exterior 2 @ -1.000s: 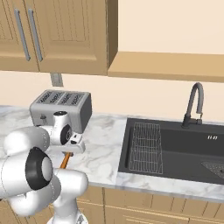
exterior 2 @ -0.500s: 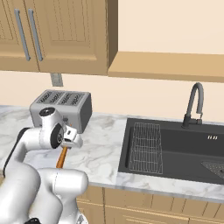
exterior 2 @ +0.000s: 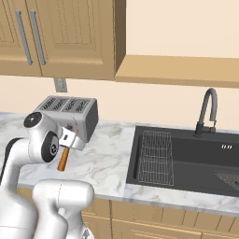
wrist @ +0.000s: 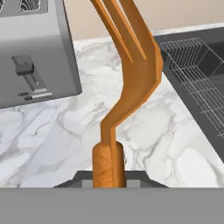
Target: Take the fork and place it on the left side of the plate. Then take the spoon and place it on the right side of the plate. Make sure they're directly next to the plate.
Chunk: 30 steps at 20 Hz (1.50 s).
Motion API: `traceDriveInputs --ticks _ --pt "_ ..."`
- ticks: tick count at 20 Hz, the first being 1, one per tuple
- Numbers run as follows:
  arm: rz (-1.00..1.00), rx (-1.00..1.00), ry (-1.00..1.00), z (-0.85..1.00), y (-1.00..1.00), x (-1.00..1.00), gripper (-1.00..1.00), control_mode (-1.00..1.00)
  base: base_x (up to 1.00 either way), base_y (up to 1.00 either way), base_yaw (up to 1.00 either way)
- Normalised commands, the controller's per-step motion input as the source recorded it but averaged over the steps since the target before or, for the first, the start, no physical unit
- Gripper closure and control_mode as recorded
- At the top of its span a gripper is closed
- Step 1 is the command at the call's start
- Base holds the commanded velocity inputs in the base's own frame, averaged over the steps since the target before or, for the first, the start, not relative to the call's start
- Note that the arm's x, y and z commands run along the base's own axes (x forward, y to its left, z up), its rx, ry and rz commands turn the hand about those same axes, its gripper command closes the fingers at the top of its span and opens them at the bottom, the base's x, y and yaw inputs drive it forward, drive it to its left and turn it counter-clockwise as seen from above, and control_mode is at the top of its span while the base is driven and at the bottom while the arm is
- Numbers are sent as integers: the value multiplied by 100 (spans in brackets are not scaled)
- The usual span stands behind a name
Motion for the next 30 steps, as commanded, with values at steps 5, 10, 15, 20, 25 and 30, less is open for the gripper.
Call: traceDriveInputs --ticks 5,10,15,20,25,30 --pt "-19 0 -20 66 0 -13 100 -100 0 0 0" --pt "-16 3 -12 50 -8 -49 100 -100 0 0 0" --pt "-10 4 -8 43 -23 -33 100 -100 0 0 0" --pt "-7 2 0 3 -16 -19 100 -100 0 0 0" --pt "0 0 1 0 0 -2 100 -100 0 0 0" --pt "0 0 0 -2 0 -5 100 100 -50 2 -8"
